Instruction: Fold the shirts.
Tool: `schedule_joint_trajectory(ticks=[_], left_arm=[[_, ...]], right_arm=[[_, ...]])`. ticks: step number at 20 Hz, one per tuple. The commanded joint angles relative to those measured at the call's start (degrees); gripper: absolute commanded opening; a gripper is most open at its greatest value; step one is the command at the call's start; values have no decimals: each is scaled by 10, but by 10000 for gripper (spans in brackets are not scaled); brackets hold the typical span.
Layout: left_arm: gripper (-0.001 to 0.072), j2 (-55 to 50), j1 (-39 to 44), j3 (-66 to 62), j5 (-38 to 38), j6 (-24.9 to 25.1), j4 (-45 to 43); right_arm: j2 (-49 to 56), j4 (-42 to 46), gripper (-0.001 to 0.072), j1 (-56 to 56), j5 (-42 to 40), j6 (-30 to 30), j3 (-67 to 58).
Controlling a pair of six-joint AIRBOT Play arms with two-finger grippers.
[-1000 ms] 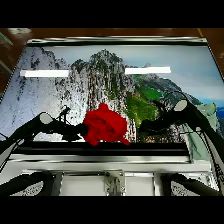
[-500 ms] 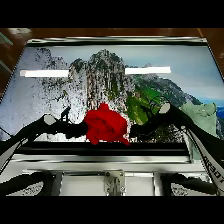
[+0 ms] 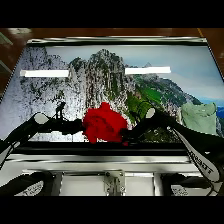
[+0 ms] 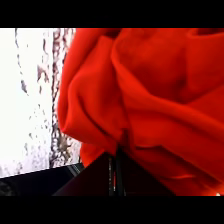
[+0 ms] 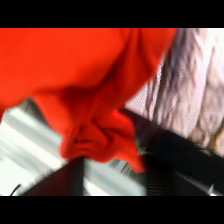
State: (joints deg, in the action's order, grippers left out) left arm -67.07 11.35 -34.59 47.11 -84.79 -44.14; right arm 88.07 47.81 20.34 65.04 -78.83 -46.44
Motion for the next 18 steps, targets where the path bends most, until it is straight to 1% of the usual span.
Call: schedule_joint_trajectory(ticks=[1, 2, 4, 5, 7, 8, 10, 12, 15, 18], left_arm=[[36, 19, -3, 0, 0, 3, 0], [36, 23, -3, 0, 0, 3, 0], [36, 38, -11, -3, 0, 4, -4], [35, 50, -18, -12, 2, 4, -21], [35, 81, -37, -53, 31, 3, -93], [35, 99, -51, -87, 60, 3, -137], [35, 136, -85, -173, 119, 3, -189], [35, 176, -123, -278, 146, 4, -206], [35, 221, -177, -449, 147, 3, -206], [36, 239, -212, -594, 147, 3, -206]], right_arm=[[9, -41, 205, 11, -36, -1, 0], [9, -47, 56, 10, -36, 1, -1], [3, -41, 60, 4, -24, 10, -12], [-9, -32, 60, -3, -13, 20, -21], [-50, 9, 59, -30, 4, 19, -45], [-78, 35, 59, -48, 10, 14, -59], [-145, 80, 59, -94, 28, 11, -102], [-218, 122, 59, -142, 41, 12, -161], [-321, 176, 59, -197, 30, 12, -274], [-394, 219, 59, -219, 0, 11, -377]])
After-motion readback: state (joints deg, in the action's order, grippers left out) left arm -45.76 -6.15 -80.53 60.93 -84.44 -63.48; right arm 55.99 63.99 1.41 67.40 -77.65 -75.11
